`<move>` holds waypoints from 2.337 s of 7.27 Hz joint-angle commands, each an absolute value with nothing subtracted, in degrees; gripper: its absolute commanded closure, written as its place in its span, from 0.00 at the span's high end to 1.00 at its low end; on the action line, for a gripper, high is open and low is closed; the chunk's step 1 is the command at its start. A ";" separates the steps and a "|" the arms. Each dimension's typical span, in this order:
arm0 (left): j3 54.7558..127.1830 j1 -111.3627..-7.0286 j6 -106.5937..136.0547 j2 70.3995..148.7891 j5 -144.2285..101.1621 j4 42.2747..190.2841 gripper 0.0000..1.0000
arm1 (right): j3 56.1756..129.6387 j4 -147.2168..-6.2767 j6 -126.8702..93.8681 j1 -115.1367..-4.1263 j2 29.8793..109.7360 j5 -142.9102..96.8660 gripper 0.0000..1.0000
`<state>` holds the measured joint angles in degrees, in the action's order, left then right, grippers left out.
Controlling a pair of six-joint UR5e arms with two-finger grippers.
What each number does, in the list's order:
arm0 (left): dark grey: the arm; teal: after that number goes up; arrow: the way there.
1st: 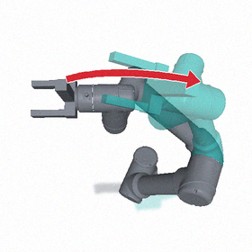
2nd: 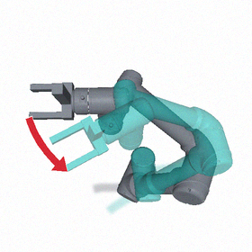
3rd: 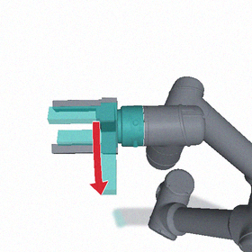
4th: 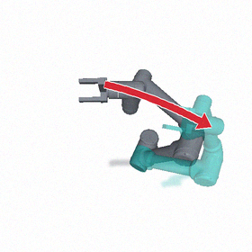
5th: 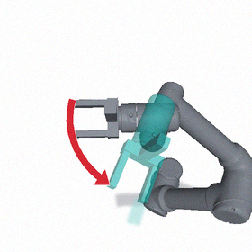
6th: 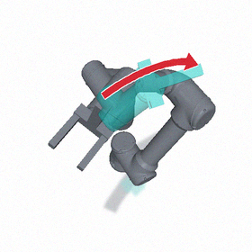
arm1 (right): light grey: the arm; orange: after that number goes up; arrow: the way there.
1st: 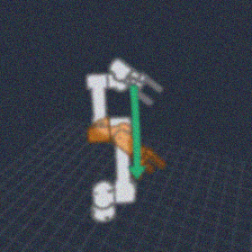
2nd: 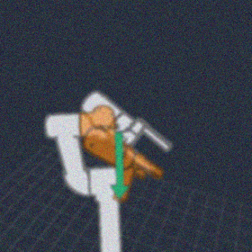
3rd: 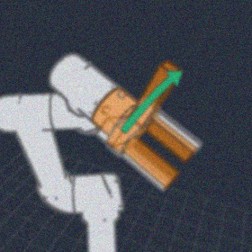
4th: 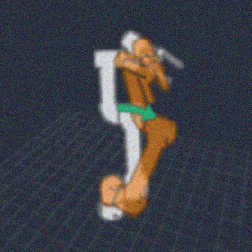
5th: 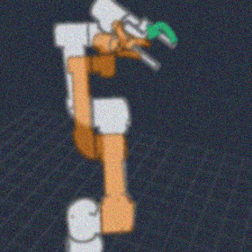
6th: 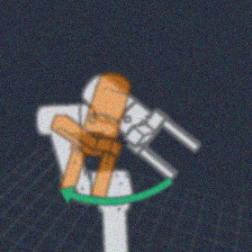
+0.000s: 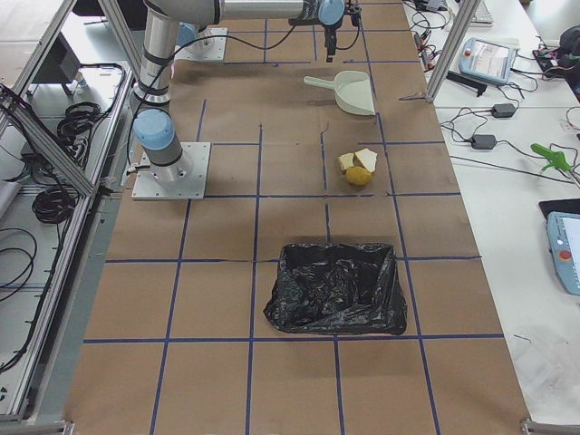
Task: Sweep and dump trash in nearest bin
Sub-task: 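Grasp the white dustpan handle with the right gripper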
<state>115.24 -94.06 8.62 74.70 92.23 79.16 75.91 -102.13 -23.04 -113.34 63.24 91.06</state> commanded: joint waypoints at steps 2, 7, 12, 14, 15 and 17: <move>115.22 -93.35 8.61 74.88 92.29 80.33 0.09 | 83.12 -113.14 -27.14 -114.43 62.32 90.88 1.00; 115.22 -92.90 8.35 75.06 90.97 83.32 0.00 | 86.83 -115.58 -27.51 -113.91 60.65 91.50 1.00; 115.49 -92.72 8.35 74.97 89.03 83.41 0.00 | 86.75 -115.84 -29.88 -114.08 58.89 91.06 0.99; 115.49 -92.72 8.35 74.97 88.95 83.41 0.00 | 86.75 -115.84 -29.88 -114.08 58.36 91.05 0.96; 115.58 -92.72 8.44 74.97 89.03 83.50 0.00 | 86.66 -115.93 -30.23 -114.08 57.92 90.97 0.95; 116.71 -92.90 8.44 74.54 88.86 83.41 0.00 | 86.57 -116.62 -30.32 -113.91 57.92 91.05 0.90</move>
<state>116.02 -92.80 8.43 74.86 88.99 83.47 86.62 -116.11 -30.25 -114.01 57.99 91.03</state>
